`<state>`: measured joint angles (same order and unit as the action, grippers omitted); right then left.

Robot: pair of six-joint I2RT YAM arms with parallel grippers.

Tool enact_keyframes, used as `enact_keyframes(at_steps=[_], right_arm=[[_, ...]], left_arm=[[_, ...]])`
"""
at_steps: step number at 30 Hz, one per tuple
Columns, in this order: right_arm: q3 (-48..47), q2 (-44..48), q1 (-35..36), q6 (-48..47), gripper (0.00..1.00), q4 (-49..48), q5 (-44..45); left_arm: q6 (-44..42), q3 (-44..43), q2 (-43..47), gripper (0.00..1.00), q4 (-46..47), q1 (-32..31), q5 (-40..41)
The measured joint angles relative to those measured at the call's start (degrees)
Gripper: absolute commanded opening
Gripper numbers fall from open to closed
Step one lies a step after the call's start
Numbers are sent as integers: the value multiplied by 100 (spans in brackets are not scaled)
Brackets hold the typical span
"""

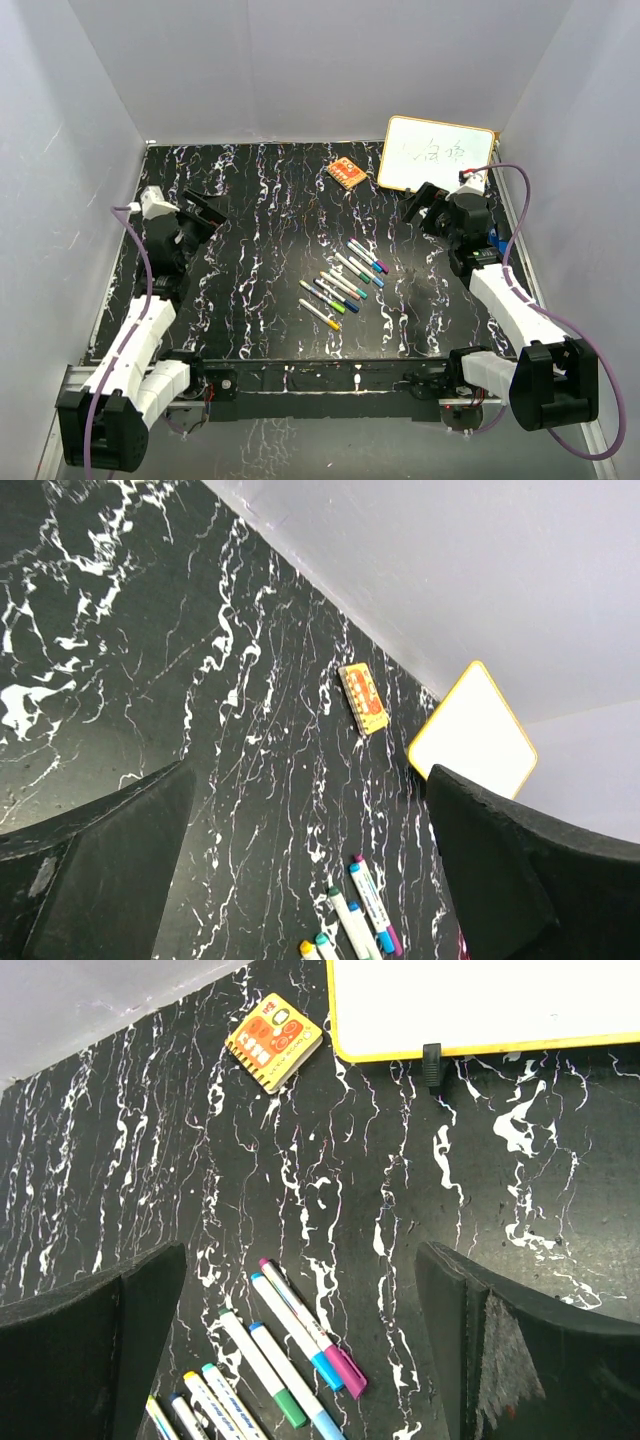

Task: Open the pen caps

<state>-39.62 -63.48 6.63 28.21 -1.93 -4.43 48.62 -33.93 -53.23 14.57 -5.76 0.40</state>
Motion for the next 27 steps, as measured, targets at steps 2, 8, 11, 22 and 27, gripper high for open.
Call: enact_keyframes(at_steps=[2, 8, 11, 22, 27], right_arm=[[0, 0, -2, 111, 98, 2, 26], [0, 17, -4, 168, 98, 31, 31], [-7, 142, -4, 90, 98, 140, 90], [-964, -151, 372, -1005, 96, 1012, -306], [-1126, -634, 1884, -1346, 92, 1436, 28]], left_arm=[[0, 59, 221, 99, -50, 0, 162], [-44, 343, 970, 98, 57, 0, 452], [-125, 315, 1001, 98, -35, 0, 481], [-890, -883, -210, 99, -1025, 0, -162], [-1394, -1362, -684, 99, -1237, -9, -841]])
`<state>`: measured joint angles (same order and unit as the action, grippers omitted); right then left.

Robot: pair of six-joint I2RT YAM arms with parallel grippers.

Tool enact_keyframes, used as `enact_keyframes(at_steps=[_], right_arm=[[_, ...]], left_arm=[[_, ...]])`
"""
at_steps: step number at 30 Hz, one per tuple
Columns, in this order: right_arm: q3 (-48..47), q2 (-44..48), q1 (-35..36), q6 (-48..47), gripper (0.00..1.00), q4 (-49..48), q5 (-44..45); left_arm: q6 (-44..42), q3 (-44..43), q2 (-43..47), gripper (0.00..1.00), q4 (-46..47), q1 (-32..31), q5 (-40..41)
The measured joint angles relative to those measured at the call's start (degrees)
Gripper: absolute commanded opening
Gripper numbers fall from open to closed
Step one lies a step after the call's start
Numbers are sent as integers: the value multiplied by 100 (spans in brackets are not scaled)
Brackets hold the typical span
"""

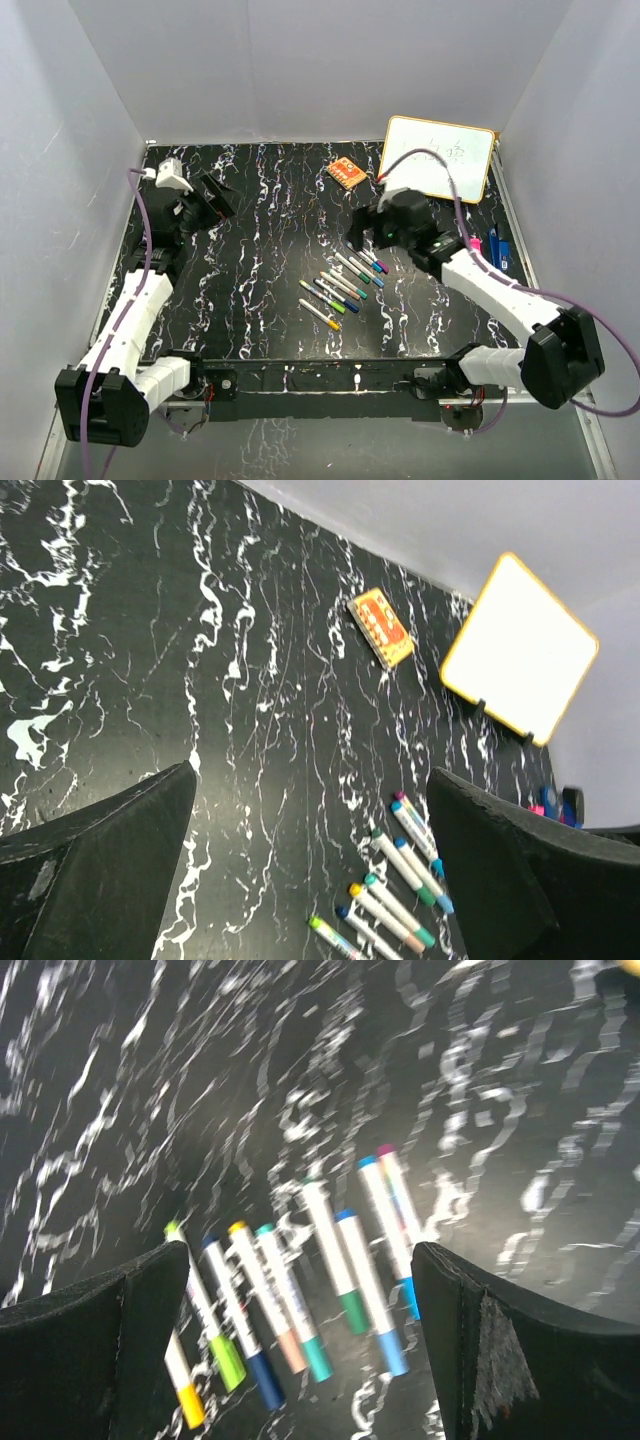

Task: Open the pen caps

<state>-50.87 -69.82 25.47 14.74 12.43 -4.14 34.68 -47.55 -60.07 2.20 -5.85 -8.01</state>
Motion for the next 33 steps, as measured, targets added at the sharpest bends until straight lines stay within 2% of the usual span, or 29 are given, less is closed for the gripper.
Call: enact_keyframes(at_steps=[4, 8, 14, 17, 21, 27, 33], right_arm=[[-59, -254, 1226, -160, 87, 326, 387], [-297, -671, 2146, -273, 78, 557, 793], [-372, -1115, 3314, -240, 62, 887, 1274], [-369, -1128, 3615, -127, 57, 1014, 1375], [-369, -1172, 3853, -2, 42, 1029, 1521], [-365, -1670, 4017, 57, 37, 1038, 1574], [-361, -2057, 4026, 44, 37, 1075, 1580]], left_arm=[[-267, 332, 415, 98, -195, -31, -280], [-426, 713, 1027, 97, -411, -50, -343], [-492, 1038, 1147, 93, -446, -50, -503], [-549, 1093, 1093, 92, -533, -50, -599], [-597, 1115, 1067, 93, -546, -50, -734], [-584, 1294, 1139, 94, -557, -50, -793], [-461, 1440, 1410, 94, -570, -50, -798]])
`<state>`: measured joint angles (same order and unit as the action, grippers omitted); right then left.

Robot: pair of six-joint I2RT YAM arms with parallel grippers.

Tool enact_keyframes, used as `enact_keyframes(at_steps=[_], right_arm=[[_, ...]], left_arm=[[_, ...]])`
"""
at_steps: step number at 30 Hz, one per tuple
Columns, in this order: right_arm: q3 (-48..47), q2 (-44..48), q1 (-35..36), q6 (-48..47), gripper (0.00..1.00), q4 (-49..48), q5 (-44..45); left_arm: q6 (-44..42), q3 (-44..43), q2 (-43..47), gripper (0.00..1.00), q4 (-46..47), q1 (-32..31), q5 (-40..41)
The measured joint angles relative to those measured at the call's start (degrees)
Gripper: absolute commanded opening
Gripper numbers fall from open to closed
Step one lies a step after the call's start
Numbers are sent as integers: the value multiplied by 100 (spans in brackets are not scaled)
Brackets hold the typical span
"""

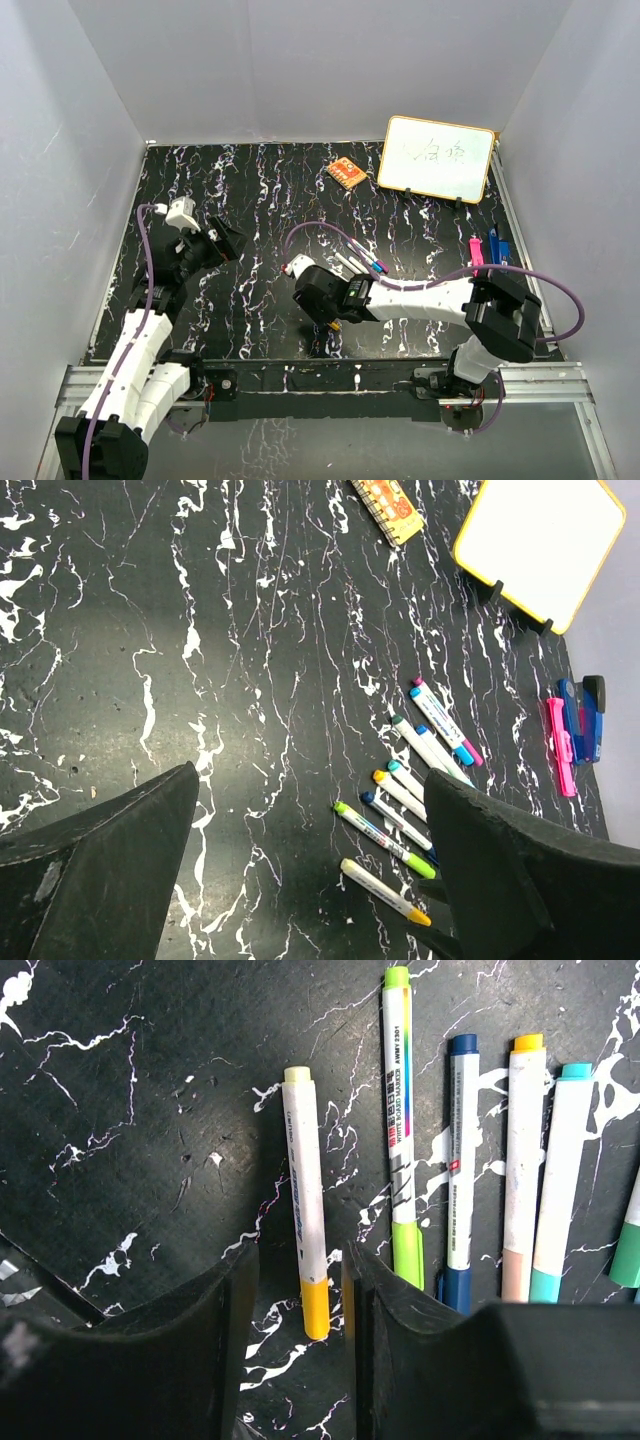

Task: Open the pen caps

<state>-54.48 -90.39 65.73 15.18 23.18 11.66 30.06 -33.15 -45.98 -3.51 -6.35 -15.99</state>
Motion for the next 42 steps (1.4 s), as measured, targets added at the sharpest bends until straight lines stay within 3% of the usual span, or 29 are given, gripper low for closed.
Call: enact_keyframes(at_steps=[22, 29, 37, 42], right_arm=[[164, -358, -131, 4, 37, -118, -330], [240, -352, -439, -2, 26, -330, -719], [262, -369, -479, -28, 2, -446, -820], [291, -345, -476, -33, 0, -525, -817]], left_arm=[[153, 66, 369, 95, -52, 0, -85], [238, 129, 584, 95, -142, 0, -83], [304, 155, 595, 95, -81, 0, -87], [361, 229, 323, 96, 188, 0, -140]])
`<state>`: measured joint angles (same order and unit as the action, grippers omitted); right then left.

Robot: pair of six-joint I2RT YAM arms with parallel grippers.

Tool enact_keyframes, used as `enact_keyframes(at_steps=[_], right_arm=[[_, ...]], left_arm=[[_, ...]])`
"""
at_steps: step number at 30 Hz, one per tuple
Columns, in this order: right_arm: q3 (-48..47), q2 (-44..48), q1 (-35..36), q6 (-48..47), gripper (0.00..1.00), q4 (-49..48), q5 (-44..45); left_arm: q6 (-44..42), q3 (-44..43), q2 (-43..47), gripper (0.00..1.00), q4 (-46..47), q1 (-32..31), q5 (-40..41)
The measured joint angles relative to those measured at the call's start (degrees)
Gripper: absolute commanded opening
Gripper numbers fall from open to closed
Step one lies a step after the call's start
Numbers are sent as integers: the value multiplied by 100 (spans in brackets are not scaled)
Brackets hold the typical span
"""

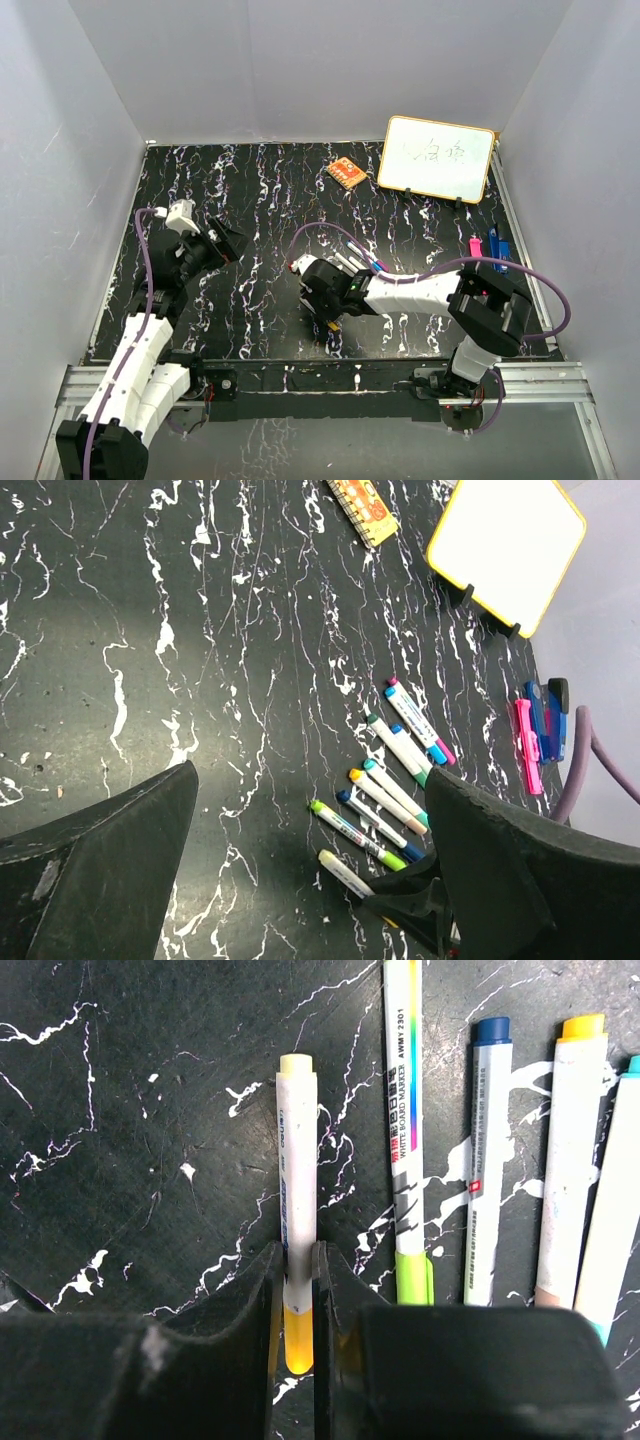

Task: Open the pen caps

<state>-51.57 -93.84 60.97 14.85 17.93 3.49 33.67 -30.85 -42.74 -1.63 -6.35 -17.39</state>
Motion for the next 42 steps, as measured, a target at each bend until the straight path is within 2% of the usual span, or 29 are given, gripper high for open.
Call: enact_keyframes(at_steps=[6, 10, 14, 19, 26, 33, 42], right_arm=[[-63, 153, -2, -129, 0, 0, 118], [-439, 229, -127, -299, 0, -96, 129], [-564, 470, -483, -387, 0, -544, 42], [-564, 835, -981, -382, 0, -1056, -199], [-564, 885, -1047, -367, 0, -1311, -415], [-564, 887, -1064, -275, 0, -1416, -638], [-564, 890, -1084, -225, 0, -1512, -841]], left_arm=[[131, 17, -229, 98, 361, 0, -208], [352, 216, -238, 98, 979, 0, -503], [841, 702, -387, 98, 1976, 0, -896], [1766, 1318, -1102, 96, 3324, -4, -1331], [2485, 1491, -1665, 96, 4572, -72, -1665], [2544, 1488, -1764, 95, 4918, -584, -1578], [2282, 1303, -2382, 89, 4795, -1436, -1123]])
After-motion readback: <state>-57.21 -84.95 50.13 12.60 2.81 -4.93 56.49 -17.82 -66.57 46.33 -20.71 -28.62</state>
